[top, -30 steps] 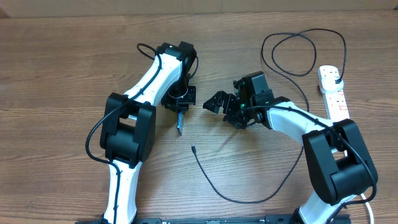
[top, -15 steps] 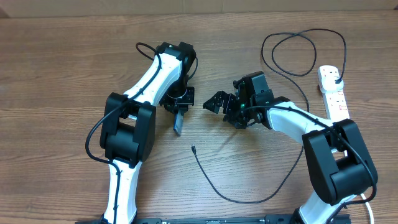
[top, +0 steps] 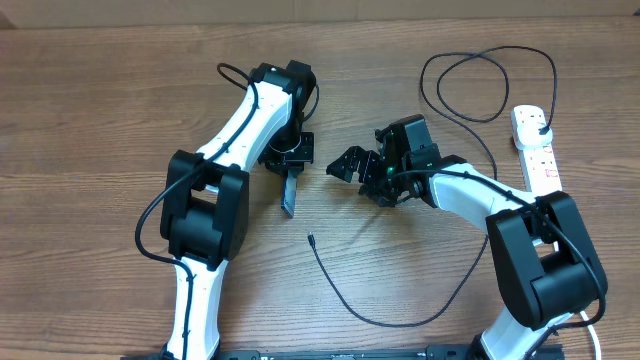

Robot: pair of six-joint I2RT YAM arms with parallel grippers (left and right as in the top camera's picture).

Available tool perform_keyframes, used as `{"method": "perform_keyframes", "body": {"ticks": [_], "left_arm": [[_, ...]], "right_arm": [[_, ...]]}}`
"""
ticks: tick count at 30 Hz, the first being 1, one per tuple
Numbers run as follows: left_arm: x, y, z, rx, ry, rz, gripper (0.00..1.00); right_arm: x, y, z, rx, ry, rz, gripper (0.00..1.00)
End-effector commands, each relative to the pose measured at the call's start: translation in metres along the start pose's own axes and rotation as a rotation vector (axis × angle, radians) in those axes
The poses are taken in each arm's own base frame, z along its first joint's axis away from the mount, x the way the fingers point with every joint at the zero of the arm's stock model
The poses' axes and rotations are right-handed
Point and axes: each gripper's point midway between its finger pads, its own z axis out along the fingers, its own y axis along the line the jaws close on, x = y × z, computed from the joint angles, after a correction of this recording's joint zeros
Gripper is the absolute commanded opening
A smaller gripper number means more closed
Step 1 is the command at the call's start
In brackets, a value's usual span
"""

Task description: Plug charger to phone and switch on socket

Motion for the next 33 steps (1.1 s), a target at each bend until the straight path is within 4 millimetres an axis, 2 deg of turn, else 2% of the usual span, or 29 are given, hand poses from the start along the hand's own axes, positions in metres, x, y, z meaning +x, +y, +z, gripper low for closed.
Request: {"method": "perform_keyframes", "body": {"ticks": [1,2,4,12,25,33], "left_arm": [[-0.006,0.0,-0.021,0.014,-0.068,-0.017,0.15],[-0.004,-0.001,-0.019,0.012,-0.063,-0.015,0.12],[-0.003,-0.002,-0.016,0.009,-0.059,-0.01,0.11],[-0.002,-0.005,-0.015,-0.058,-0.086,-0.018,0.18],[-0.003,-0.005,-0.015,-0.076,-0.102,-0.042,0.18],[-0.001,-0.001,-0.002,-0.089,-0.095,-0.06,0.16]], "right_arm": [[-0.003,-0.004,0.001,0.012,-0.011,0.004,1.0],[-0.003,-0.004,0.001,0.012,-0.011,0.004,1.0],[-0.003,-0.004,0.001,0.013,-0.01,0.005,1.0],[-0.003,-0.004,0.001,0.013,-0.011,0.004,1.0],[-0.003,-0.004,0.001,0.013,-0.011,0.004,1.0],[-0.003,-0.004,0.001,0.013,-0.011,0.004,1.0]]}}
